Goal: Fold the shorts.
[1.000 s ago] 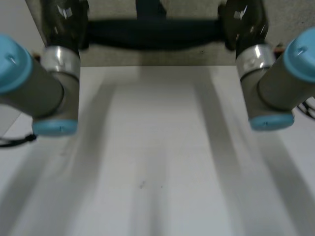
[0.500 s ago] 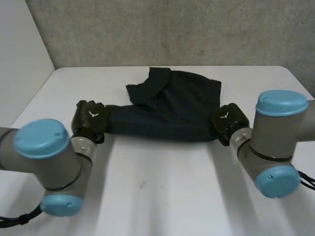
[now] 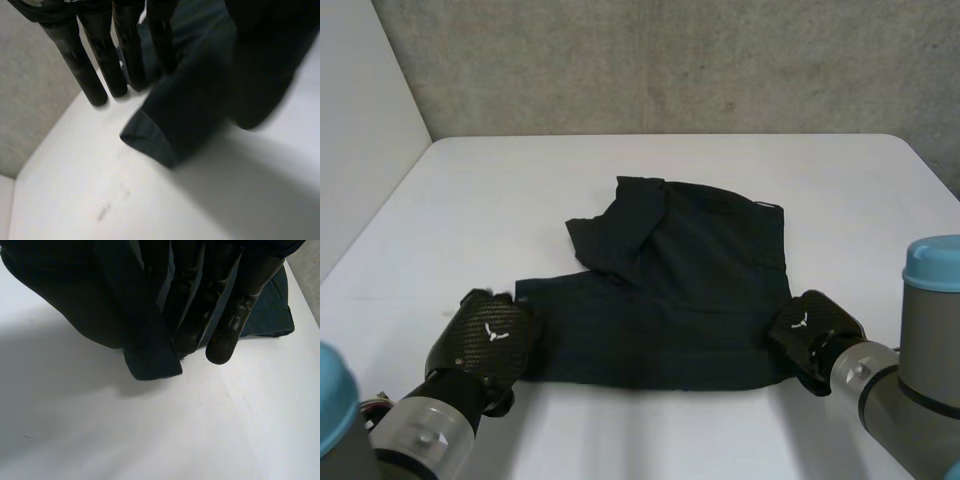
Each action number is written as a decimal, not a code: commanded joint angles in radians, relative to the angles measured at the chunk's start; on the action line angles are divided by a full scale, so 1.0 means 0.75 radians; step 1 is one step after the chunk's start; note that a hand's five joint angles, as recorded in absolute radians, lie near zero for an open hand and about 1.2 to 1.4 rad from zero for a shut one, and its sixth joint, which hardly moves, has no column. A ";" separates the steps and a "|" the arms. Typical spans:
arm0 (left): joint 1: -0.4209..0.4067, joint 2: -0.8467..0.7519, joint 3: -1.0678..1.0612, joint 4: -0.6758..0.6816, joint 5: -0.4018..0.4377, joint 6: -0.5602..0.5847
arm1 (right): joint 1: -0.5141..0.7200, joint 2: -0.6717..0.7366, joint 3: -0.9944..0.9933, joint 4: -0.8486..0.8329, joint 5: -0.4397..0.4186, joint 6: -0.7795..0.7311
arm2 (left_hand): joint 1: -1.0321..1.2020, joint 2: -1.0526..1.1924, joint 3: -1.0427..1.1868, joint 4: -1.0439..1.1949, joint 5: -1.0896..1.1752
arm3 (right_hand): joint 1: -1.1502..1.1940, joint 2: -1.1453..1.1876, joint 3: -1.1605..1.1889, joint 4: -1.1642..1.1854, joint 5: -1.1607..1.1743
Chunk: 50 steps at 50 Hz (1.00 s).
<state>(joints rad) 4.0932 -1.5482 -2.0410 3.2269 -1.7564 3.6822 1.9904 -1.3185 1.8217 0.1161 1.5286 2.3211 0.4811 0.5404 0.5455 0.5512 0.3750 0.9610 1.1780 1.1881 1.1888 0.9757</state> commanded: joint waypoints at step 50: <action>0.273 -1.317 1.508 -0.038 0.426 0.159 | -0.077 0.003 0.117 -0.202 -0.077 0.022 | 1.220 1.141 1.134 1.127 1.129 | 0.580 0.291 0.278 0.277 0.328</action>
<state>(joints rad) 4.2967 -2.5515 -0.9047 3.1783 -1.3586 3.8116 1.9300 -1.3171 1.9098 -0.0351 1.4699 2.3379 1.1011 1.1871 1.1812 1.1877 0.9831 0.9611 1.1780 1.1917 1.1888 0.9827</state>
